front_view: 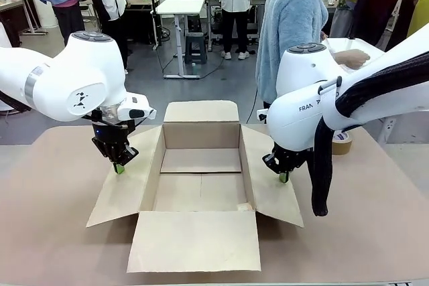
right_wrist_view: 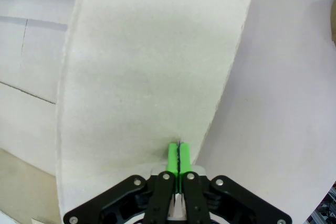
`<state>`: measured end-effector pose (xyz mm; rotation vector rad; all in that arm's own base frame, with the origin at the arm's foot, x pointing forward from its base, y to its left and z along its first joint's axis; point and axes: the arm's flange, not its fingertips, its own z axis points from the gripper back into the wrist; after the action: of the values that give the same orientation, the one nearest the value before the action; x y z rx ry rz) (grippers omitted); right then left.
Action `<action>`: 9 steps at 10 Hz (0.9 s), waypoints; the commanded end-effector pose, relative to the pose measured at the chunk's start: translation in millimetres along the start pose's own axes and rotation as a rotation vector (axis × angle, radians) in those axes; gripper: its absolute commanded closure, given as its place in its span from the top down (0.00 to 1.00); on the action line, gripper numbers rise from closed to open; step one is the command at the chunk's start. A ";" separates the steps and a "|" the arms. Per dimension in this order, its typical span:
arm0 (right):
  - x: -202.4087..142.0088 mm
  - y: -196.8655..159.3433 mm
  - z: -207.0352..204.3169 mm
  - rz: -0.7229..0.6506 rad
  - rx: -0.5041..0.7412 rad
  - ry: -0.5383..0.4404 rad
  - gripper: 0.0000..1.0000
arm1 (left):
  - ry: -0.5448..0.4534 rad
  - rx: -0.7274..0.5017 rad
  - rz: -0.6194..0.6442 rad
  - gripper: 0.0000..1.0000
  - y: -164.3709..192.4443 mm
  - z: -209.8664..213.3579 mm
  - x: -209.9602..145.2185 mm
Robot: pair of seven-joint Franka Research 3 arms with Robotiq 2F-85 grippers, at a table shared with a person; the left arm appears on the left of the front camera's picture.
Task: Wrap the clocks to prevent damage.
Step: Once the human has placed the objects inside and stepped back, release both hands from the side flaps of the Package Box.
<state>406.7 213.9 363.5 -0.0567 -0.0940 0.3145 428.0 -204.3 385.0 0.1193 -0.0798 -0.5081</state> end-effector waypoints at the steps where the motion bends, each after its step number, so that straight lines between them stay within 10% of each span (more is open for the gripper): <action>1: -1.3 2.5 -1.2 -0.008 -0.011 0.004 0.01 | -0.004 0.010 -0.005 0.00 0.6 1.9 -1.0; 9: -1.3 2.5 -1.2 -0.008 -0.011 0.004 0.01 | -0.004 0.010 -0.005 0.00 0.6 1.9 -1.0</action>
<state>406.7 214.0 363.5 -0.0567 -0.0940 0.3145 428.0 -204.3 385.0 0.1193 -0.0798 -0.5081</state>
